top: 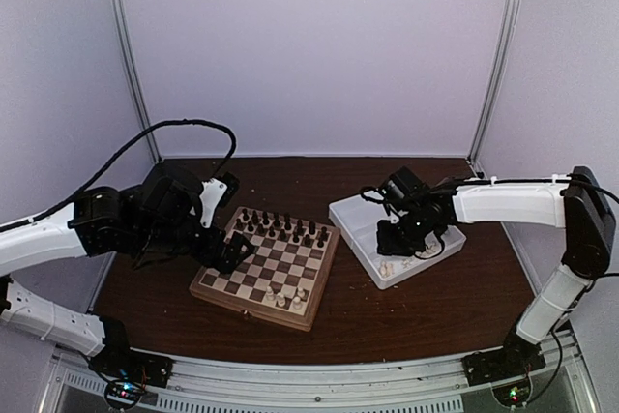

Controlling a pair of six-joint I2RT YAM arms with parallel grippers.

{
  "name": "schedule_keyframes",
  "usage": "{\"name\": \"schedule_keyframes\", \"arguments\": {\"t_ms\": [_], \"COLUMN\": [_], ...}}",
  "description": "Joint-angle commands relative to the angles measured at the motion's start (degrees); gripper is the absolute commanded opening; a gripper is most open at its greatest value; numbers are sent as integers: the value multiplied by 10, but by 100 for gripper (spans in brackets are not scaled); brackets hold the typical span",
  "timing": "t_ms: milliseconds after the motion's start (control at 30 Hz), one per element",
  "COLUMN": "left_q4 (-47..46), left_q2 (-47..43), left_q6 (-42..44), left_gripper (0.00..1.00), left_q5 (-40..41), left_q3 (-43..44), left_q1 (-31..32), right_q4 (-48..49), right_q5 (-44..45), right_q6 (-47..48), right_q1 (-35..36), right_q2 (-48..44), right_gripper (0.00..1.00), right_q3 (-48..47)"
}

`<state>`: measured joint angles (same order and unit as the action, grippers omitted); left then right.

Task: Set up the chess pieces on the board
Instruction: Pick up the chess piece from the storage box.

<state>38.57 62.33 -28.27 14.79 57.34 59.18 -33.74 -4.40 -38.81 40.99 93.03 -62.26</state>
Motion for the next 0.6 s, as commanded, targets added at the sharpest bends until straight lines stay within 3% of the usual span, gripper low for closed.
{"name": "schedule_keyframes", "arguments": {"t_ms": [0, 567], "left_q4": [-30, -20], "left_q2": [-7, -21], "left_q6": [-12, -23], "left_gripper": [98, 98], "left_q5": [7, 16], "left_q3": [-11, -29], "left_q1": [-4, -4], "right_q4": [25, 30], "right_q5": [-7, 11], "right_q6": [-38, -64], "right_q1": [-4, -4], "right_q2": [26, 83], "right_gripper": [26, 20], "right_q3": [6, 17]}}
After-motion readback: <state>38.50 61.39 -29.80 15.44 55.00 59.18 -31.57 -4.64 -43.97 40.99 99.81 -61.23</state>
